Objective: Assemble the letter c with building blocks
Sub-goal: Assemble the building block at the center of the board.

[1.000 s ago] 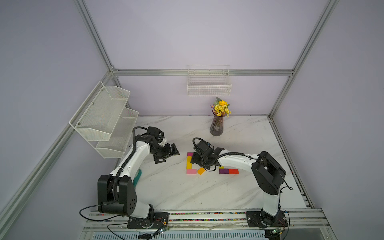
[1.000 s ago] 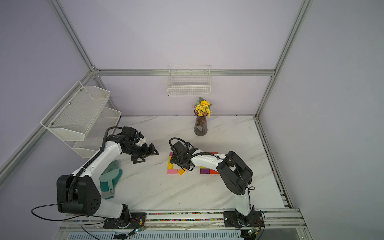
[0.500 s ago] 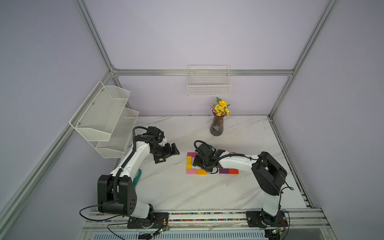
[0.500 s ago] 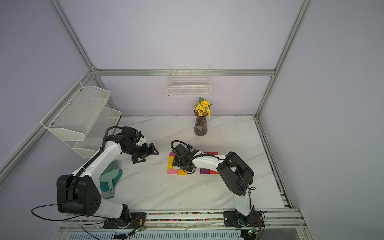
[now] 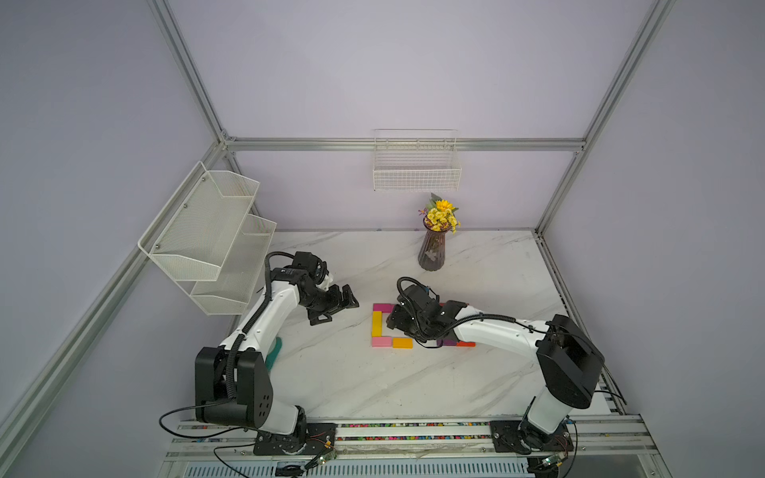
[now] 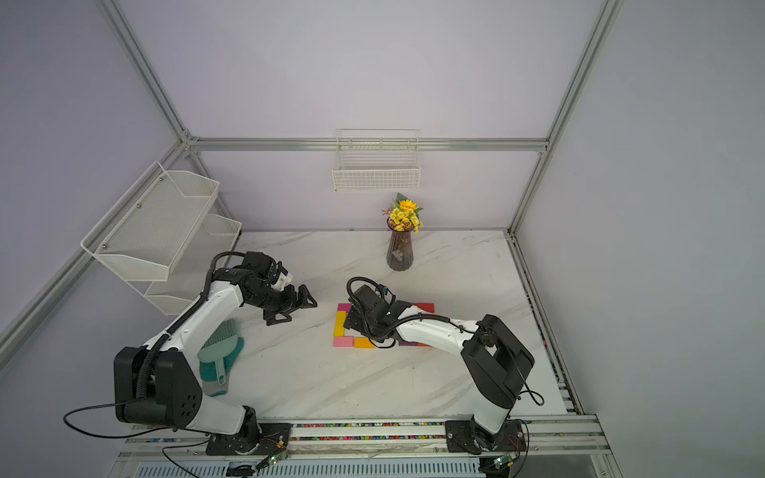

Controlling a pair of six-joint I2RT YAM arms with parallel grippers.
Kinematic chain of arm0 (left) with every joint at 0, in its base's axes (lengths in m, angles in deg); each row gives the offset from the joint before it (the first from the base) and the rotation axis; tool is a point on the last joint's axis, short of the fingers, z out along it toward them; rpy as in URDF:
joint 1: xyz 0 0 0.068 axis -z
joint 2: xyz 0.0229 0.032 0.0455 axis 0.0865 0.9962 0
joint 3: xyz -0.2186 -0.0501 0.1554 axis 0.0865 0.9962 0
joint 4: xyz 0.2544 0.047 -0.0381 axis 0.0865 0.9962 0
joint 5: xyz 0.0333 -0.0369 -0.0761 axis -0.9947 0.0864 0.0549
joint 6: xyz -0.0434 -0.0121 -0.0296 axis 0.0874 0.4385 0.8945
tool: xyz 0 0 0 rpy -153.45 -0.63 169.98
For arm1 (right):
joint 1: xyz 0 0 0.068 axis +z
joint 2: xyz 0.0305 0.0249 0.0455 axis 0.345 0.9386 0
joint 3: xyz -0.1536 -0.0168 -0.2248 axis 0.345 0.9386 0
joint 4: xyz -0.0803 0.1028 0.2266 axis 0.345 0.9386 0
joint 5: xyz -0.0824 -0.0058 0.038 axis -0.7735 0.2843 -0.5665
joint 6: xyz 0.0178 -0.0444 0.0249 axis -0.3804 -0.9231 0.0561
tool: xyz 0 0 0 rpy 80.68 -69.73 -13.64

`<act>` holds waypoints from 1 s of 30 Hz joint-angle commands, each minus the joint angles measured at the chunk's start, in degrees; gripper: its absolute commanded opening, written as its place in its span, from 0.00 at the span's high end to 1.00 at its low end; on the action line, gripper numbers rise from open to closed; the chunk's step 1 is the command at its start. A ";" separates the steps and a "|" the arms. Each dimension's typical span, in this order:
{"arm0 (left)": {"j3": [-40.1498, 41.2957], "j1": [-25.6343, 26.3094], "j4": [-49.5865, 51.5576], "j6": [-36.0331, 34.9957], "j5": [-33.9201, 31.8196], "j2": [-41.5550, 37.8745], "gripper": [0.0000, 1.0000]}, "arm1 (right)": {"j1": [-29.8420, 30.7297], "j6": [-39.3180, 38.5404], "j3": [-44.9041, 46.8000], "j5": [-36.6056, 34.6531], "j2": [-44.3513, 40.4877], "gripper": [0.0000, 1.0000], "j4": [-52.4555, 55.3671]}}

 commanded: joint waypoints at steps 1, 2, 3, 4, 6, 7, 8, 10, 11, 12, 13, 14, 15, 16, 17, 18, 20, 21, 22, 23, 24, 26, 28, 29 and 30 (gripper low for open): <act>-1.52 -0.53 -0.68 -0.38 1.47 -0.07 0.00 | 1.11 3.34 3.52 -0.92 -2.14 0.18 -1.15; -1.53 -0.54 -0.67 -0.38 1.50 0.02 0.00 | 1.23 3.96 4.69 -1.10 -2.67 0.19 -1.50; -1.56 -0.59 -0.62 -0.38 1.56 0.02 0.00 | 1.36 4.65 5.61 -1.22 -3.15 0.18 -1.86; -1.49 -0.60 -0.61 -0.30 1.61 0.10 0.00 | 1.39 5.13 6.53 -1.24 -3.44 0.18 -2.21; -1.49 -0.58 -0.61 -0.29 1.73 0.19 0.00 | 1.46 5.87 7.83 -1.08 -3.72 0.18 -3.14; -1.52 -0.62 -0.61 -0.29 1.80 0.28 0.00 | 1.50 6.06 8.18 -1.03 -3.63 0.18 -3.37; -1.56 -0.62 -0.61 -0.25 1.82 0.24 0.00 | 1.53 6.24 8.46 -0.86 -3.41 0.18 -3.79; -1.58 -0.62 -0.62 -0.21 1.82 0.28 0.00 | 1.61 6.50 8.66 -0.57 -2.96 0.18 -4.30; -1.52 -0.62 -0.66 -0.21 1.82 0.28 0.00 | 1.76 6.64 8.83 -0.44 -2.68 0.18 -4.65; -1.56 -0.62 -0.61 -0.21 1.82 0.37 0.00 | 1.77 6.84 8.99 -0.34 -2.38 0.18 -4.94; -1.53 -0.62 -0.61 -0.21 1.82 0.37 0.00 | 1.73 6.97 9.14 -0.26 -2.11 0.18 -5.27; -1.50 -0.62 -0.61 -0.21 1.82 0.37 0.00 | 1.77 7.16 9.42 -0.16 -1.84 0.18 -5.73; -1.41 -0.62 -0.61 -0.21 1.82 0.37 0.00 | 1.84 7.43 9.62 -0.11 -1.57 0.18 -6.10; -1.40 -0.60 -0.61 -0.21 1.82 0.37 0.00 | 1.79 7.72 9.85 -0.13 -1.33 0.18 -6.50; -1.37 -0.62 -0.62 -0.20 1.82 0.29 0.00 | 1.78 7.97 10.17 -0.07 -1.17 0.18 -7.04; -1.36 -0.62 -0.67 -0.12 1.82 0.28 0.00 | 1.82 8.32 10.31 -0.06 -0.93 0.18 -7.46; -1.23 -0.62 -0.69 -0.12 1.74 0.22 0.00 | 1.84 8.75 10.59 -0.06 -0.49 0.18 -8.04; -1.23 -0.62 -0.61 -0.12 1.74 0.19 0.00 | 1.81 9.01 10.68 -0.02 -0.26 0.18 -8.37; -1.23 -0.62 -0.61 -0.12 1.74 0.19 0.00 | 1.82 9.10 10.68 -0.05 -0.08 0.18 -8.57; -1.23 -0.62 -0.63 -0.12 1.69 0.19 0.00 | 1.84 9.23 10.68 -0.06 0.05 0.18 -8.60; -1.14 -0.62 -0.62 -0.12 1.73 0.19 0.00 | 1.78 9.23 10.60 -0.07 0.23 0.18 -8.62; -1.05 -0.62 -0.61 -0.11 1.65 0.08 0.00 | 1.80 9.32 10.59 -0.15 0.49 0.18 -8.74; -1.05 -0.62 -0.73 -0.12 1.65 0.08 0.00 | 1.82 9.28 10.42 -0.28 0.83 0.18 -8.69; -0.96 -0.62 -0.70 -0.12 1.65 0.11 0.00 | 1.78 9.40 10.42 -0.35 1.01 0.18 -8.77; -0.98 -0.62 -0.71 -0.12 1.56 0.11 0.00 | 1.84 9.39 10.33 -0.38 1.18 0.18 -8.86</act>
